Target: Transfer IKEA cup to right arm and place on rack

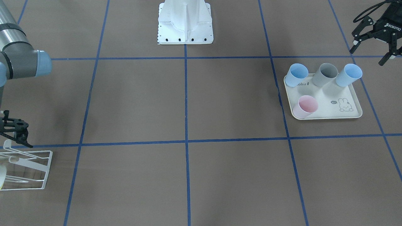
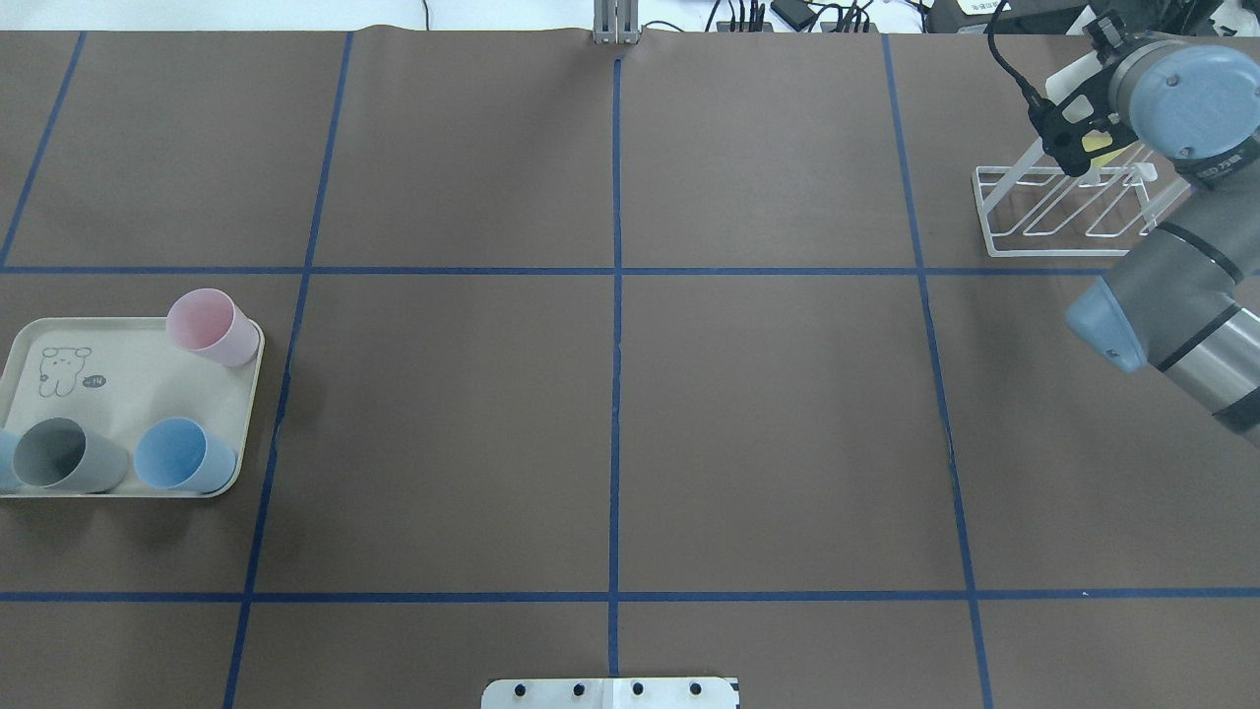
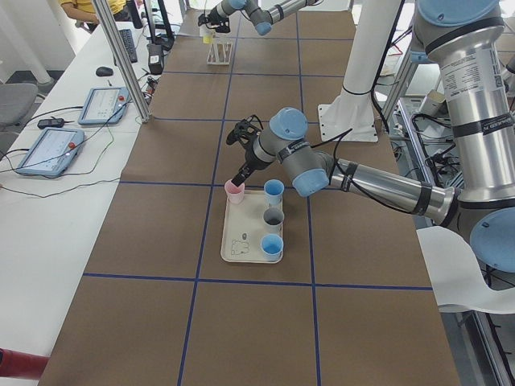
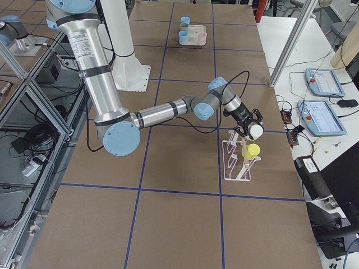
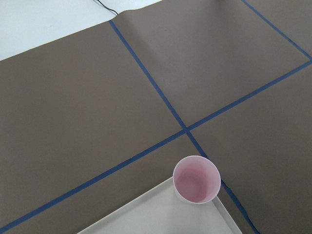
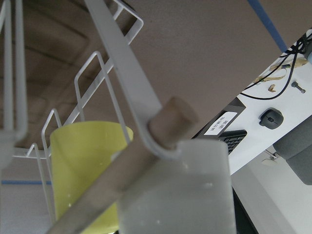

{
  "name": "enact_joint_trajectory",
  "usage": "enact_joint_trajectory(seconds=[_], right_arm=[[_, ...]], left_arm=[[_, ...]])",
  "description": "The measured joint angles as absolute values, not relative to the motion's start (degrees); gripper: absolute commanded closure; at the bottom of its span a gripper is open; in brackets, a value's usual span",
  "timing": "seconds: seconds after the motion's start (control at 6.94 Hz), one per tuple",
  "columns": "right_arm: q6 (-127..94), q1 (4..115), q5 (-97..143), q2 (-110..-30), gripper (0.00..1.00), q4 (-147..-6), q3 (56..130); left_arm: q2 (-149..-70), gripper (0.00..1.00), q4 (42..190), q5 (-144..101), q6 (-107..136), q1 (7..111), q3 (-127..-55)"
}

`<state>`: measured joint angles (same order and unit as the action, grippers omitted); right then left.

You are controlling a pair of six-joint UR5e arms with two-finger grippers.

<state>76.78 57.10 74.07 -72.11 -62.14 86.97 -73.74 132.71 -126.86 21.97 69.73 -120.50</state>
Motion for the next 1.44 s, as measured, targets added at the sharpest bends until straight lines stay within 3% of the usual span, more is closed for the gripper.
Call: enact_joint_trajectory(seconds=[0.43,1.01,1.44], right_arm=[[77.3,56.2,72.5,-72.1,0.02,-62.1,86.9],[76.0,56.1,72.6,-71.6,0.02,-62.1,88.8],[57.2,55.9,80.5,-71.2,0.01,-62.5,93.9]], left_arm=[[-73.7,0.0,132.7,-126.9,22.0,69.7,-120.5],[-73.7,0.0,132.7,-126.9,22.0,69.7,-120.4],[-73.8,0.0,135.4,-126.5,22.3,69.6,-117.8]])
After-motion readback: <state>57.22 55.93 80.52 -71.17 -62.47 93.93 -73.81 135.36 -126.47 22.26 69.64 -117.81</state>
